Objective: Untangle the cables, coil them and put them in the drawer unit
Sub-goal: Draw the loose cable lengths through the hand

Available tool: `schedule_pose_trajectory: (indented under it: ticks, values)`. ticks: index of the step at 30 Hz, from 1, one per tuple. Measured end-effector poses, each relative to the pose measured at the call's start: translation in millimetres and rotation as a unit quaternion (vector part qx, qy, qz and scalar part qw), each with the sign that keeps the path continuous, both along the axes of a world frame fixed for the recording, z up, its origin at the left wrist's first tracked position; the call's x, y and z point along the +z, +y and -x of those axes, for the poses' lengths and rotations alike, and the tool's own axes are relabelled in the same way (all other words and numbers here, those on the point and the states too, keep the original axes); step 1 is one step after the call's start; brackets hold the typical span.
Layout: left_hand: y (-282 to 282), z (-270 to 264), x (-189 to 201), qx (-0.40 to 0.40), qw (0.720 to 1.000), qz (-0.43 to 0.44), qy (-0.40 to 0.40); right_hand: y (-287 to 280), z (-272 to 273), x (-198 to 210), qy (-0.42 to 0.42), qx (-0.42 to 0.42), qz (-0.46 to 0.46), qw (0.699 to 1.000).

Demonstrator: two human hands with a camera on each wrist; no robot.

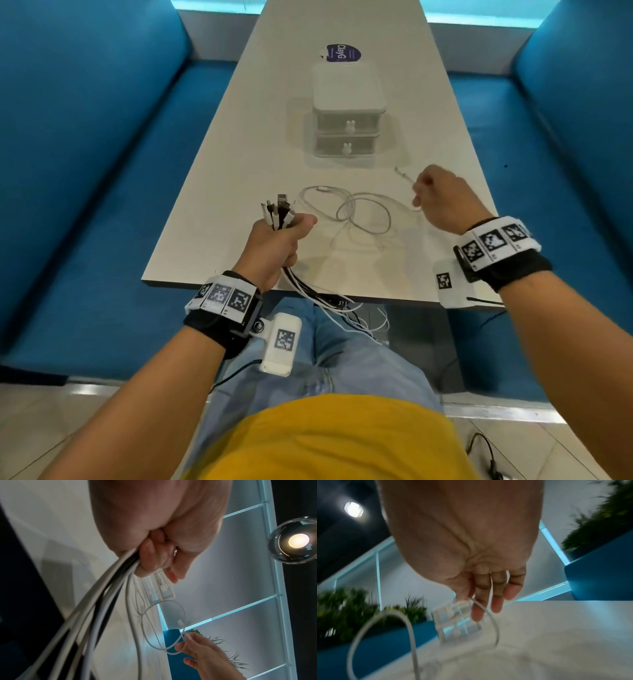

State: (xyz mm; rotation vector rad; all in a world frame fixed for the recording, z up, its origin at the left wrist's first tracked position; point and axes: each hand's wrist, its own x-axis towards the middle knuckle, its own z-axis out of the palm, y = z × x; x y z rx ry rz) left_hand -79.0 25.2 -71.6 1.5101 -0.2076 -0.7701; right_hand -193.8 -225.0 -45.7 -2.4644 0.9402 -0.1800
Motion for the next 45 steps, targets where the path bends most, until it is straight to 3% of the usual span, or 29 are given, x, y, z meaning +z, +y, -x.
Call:
schedule_pose_trajectory:
  ticks: [4,7,11,16,20,23,28,32,41,45]
  values:
    - [-2.5,1.9,-6.7,0.010,0.999,0.041,0.030,25.2,12.1,29.7,-0.176,-0.013,-0.120,0.977]
    - [-7.0,4.9,-6.3,0.020,0.990,0.104,0.098,57.4,16.8,47.3,-0.219,0.096,-0.185,0.953]
    - [-8.9,12.4,-2.8,0.001,0.977,0.153,0.149,93.1,12.0,45.8,-0.144,0.208,-0.221,0.942]
    - [-7.8,21.4,-3.6,-0.052,0.979,0.161,0.117,113.8,-1.6,22.5,-0.108,0.186,-0.220,0.952]
    - [-7.0,23.6,-9.1,-0.038,0.967,0.195,0.157,122.1,-5.6,12.1,-0.096,0.171,-0.224,0.955]
    - [-7.6,28.3,-6.2,-0.041,0.976,0.175,0.119,127.8,-6.9,5.7,-0.095,0.165,-0.217,0.958]
    - [-12.2,30.4,-4.9,0.012,0.990,0.108,0.089,131.9,-7.0,-0.1,-0.101,0.162,-0.221,0.956]
    - [-13.3,24.4,-3.6,0.053,0.982,0.137,0.119,124.0,-5.3,0.6,-0.079,0.194,-0.187,0.960]
    - [11.1,0.7,2.5,0.062,0.946,0.238,0.211,75.5,25.1,5.2,0.139,0.236,-0.151,0.950]
    - [15.4,-10.1,4.4,0.063,0.957,0.217,0.182,65.8,31.8,13.0,0.201,0.225,-0.127,0.945]
